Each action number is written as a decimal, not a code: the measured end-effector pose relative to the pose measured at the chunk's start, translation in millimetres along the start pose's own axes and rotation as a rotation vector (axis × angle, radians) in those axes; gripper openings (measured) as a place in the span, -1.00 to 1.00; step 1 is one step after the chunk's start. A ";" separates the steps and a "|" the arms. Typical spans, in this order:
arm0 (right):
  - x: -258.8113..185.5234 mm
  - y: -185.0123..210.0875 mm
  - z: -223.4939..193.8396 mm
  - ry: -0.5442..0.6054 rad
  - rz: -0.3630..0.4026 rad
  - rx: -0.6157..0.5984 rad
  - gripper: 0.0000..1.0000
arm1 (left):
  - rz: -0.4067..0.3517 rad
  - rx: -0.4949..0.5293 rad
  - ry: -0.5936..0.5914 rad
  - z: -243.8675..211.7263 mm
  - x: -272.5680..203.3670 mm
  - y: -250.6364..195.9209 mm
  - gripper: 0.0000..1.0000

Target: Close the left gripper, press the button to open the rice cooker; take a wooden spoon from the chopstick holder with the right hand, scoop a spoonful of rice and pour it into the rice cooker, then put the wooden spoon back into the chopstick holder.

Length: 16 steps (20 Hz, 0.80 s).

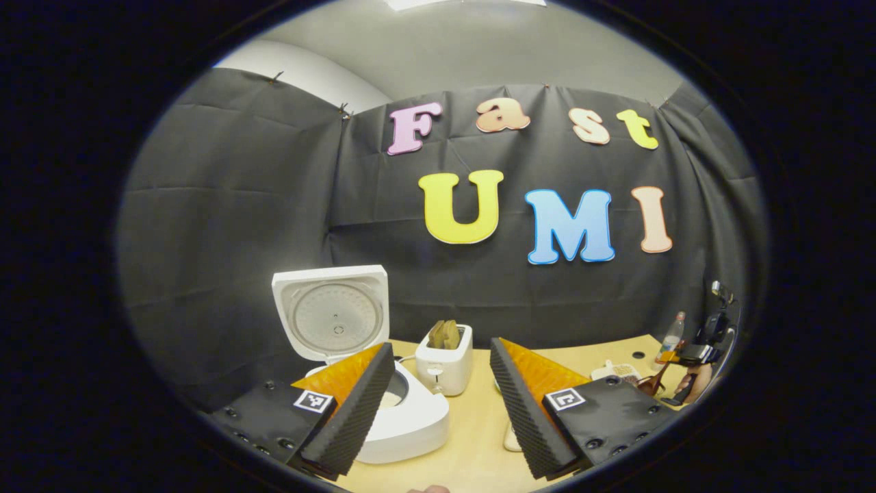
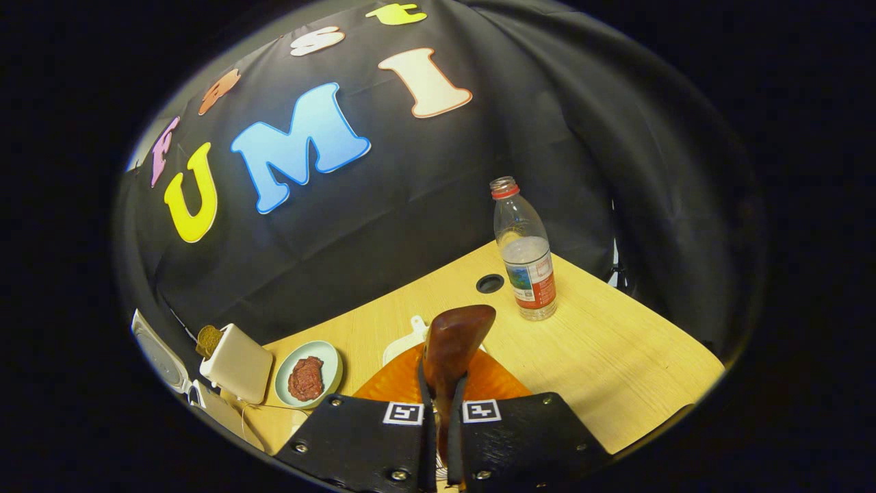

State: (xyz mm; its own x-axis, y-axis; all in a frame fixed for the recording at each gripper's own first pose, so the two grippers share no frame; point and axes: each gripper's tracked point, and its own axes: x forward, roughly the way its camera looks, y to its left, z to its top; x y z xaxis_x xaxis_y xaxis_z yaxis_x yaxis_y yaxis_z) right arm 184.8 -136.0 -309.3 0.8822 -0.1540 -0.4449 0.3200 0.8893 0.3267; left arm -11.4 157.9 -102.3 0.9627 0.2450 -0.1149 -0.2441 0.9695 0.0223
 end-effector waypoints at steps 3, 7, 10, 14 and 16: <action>-4.7 -7.7 -7.7 0.011 -0.009 0.020 -0.74 | -0.009 -0.012 -0.001 -2.9 -3.2 -1.9 0.92; -29.7 -35.5 8.6 -0.041 -0.065 -0.020 1.00 | -0.049 -0.023 -0.003 -8.7 -1.0 -15.1 0.97; -62.6 -44.6 30.5 -0.074 -0.101 -0.045 0.97 | -0.069 -0.047 -0.022 -4.0 6.1 -19.9 0.94; -114.1 -18.0 62.9 -0.161 -0.048 -0.148 0.95 | -0.087 -0.100 -0.069 14.8 21.6 -11.3 0.94; -131.2 -0.5 75.8 -0.183 -0.018 -0.175 0.95 | -0.107 -0.095 -0.062 17.7 36.3 -6.6 0.95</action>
State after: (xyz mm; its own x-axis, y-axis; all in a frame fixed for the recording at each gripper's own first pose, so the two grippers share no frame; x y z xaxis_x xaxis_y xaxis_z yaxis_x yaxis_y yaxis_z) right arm 95.0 -148.9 -187.9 0.9300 -0.2317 -0.2855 0.2856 0.9442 0.1639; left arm 27.2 160.5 -89.0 0.9885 0.1432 -0.0495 -0.1469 0.9858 -0.0814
